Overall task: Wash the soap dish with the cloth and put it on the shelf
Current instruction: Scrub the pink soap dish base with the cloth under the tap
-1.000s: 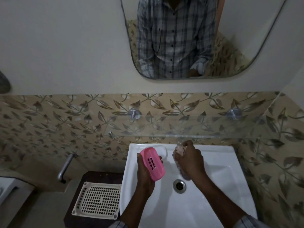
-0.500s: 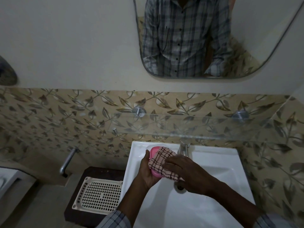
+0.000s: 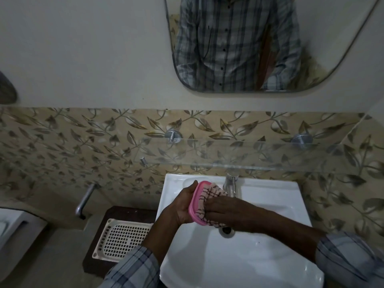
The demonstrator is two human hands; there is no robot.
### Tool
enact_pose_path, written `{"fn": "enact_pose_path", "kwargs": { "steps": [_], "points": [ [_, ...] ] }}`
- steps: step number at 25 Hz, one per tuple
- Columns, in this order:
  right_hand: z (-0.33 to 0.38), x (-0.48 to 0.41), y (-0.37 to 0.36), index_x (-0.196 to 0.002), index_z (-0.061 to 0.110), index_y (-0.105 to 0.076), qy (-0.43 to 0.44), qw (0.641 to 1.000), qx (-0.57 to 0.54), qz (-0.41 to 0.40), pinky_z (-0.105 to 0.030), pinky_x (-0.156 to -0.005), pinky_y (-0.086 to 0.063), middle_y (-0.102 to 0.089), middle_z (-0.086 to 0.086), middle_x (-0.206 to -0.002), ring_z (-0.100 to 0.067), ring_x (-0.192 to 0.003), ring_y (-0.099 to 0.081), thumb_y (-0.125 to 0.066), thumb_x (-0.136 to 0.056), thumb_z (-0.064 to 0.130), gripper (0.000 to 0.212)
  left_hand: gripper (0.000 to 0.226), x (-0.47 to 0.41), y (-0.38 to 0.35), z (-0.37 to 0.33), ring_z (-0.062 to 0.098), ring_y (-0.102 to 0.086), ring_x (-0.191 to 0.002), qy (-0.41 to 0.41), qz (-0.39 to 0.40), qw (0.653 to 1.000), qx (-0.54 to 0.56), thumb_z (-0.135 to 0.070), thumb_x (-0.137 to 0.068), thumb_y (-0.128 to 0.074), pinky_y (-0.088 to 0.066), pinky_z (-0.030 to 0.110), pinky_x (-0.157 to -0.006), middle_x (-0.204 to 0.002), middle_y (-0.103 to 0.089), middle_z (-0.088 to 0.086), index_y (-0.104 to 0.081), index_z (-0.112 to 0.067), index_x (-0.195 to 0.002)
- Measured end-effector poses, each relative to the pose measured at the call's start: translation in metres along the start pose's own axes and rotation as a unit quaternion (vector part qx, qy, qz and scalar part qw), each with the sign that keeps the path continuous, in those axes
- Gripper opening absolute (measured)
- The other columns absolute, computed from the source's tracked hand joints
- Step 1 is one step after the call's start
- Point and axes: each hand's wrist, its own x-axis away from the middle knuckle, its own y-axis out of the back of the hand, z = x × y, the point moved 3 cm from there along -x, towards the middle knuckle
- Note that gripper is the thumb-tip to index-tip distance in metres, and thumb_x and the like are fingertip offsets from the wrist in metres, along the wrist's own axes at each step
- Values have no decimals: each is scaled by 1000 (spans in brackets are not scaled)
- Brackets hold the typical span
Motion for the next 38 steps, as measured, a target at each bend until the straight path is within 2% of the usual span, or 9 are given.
{"fn": "enact_pose_path", "kwargs": {
  "steps": [8,12,13,14,18,21,28,33,38],
  "points": [
    [25,-17,-8,-103,13,-73,-236,953,-124,-145,-38,-83,-58,-75,-10,-98,-26,-90,-71,-68,-80,-3,29,65,-11,-2,8,36,-65,-94,-80,-73,993,46,-57,-90,-48,-54,46,-85,-100,-70,23,-64,-5,-124],
    [14,-43,-3,-92,9,-72,-573,495,-564,-329,-35,-55,-56,-74,-16,-67,-26,-54,-70,-59,-96,18,16,72,-24,-5,23,28,-73,-90,-186,-155,970,-30,-70,-93,-31,-59,39,-80,-96,-76,14,-73,-15,-113],
    [10,-50,1,-95,6,-72,-582,450,-587,-338,-33,-56,-56,-75,-15,-72,-26,-57,-70,-59,-97,18,18,73,-26,-5,26,24,-75,-86,-206,-166,963,-45,-72,-92,-29,-60,36,-73,-93,-78,10,-74,-16,-108],
    [9,-55,5,-101,5,-72,-579,473,-580,-324,-29,-55,-56,-75,-13,-75,-24,-58,-70,-58,-98,17,19,73,-26,-4,26,22,-76,-80,-220,-162,961,-37,-73,-90,-30,-60,33,-66,-87,-79,9,-73,-15,-105],
    [21,-35,24,-115,12,-71,-339,888,-283,-128,-28,-85,-55,-73,-8,-111,-17,-98,-68,-59,-89,-5,34,75,-10,3,5,36,-74,-78,-184,-90,978,38,-67,-91,-38,-62,44,-70,-90,-74,25,-68,0,-107],
    [9,-9,42,-103,0,-73,-29,999,-25,-25,-42,-96,-52,-71,-19,-109,-30,-102,-67,-61,-85,-11,24,61,2,-3,10,39,-70,-93,-88,-52,995,16,-49,-88,-51,-52,48,-89,-108,-70,27,-70,2,-115],
    [20,-14,-1,-108,4,-73,-202,976,-30,-79,-43,-97,-54,-73,-17,-108,-32,-102,-69,-62,-81,-1,29,66,-5,-2,5,39,-74,-78,-145,-112,982,50,-61,-94,-40,-57,47,-74,-93,-74,27,-65,-3,-113],
    [14,-39,11,-79,2,-68,-541,533,-606,-240,-24,-39,-40,-67,-20,-54,-26,-38,-58,-63,-89,30,31,83,-21,-4,38,25,-71,-67,-332,-225,909,-114,-76,-87,-30,-56,32,-62,-81,-75,13,-69,-10,-119],
    [17,-47,33,-62,9,-61,-528,624,-508,-273,-34,-38,-50,-62,-19,-49,-28,-40,-63,-89,-62,37,40,58,-19,-14,38,13,-66,-61,-400,-187,863,-246,-69,-91,-42,-53,25,-52,-73,-66,4,-50,-40,-140]
  ]
}}
